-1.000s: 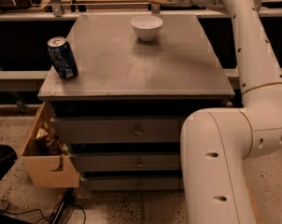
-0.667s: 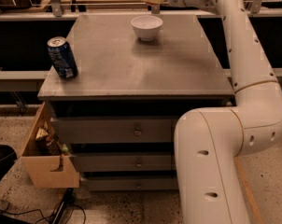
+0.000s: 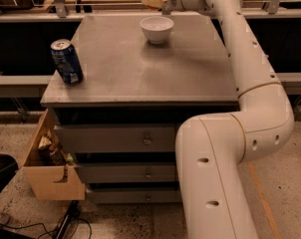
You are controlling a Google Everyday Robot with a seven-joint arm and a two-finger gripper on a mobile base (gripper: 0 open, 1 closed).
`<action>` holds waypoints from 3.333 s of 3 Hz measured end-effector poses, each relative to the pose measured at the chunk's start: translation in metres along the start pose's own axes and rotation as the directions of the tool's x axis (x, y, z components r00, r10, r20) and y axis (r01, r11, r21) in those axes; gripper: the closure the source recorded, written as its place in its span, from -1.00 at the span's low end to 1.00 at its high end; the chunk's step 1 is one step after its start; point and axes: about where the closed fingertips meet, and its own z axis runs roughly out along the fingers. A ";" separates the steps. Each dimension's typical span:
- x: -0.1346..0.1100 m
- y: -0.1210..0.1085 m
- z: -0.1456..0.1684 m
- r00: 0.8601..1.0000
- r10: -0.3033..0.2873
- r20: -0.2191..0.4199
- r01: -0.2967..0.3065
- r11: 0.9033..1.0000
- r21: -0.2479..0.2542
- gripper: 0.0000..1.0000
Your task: Move apple near white bowl
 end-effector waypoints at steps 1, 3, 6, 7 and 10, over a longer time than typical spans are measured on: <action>0.018 -0.007 0.012 0.999 0.034 -0.016 -0.034 0.999 0.023 1.00; 0.061 -0.027 0.017 0.996 0.072 -0.055 -0.068 0.995 0.071 1.00; 0.096 -0.017 0.034 0.989 0.131 -0.073 -0.130 0.991 0.025 1.00; 0.099 -0.014 0.038 0.988 0.136 -0.075 -0.135 0.991 0.018 0.72; 0.101 -0.011 0.042 0.987 0.138 -0.079 -0.137 0.990 0.012 -0.69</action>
Offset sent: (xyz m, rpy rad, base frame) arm 0.0326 -0.0261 -0.0601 0.0021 0.0755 -0.1021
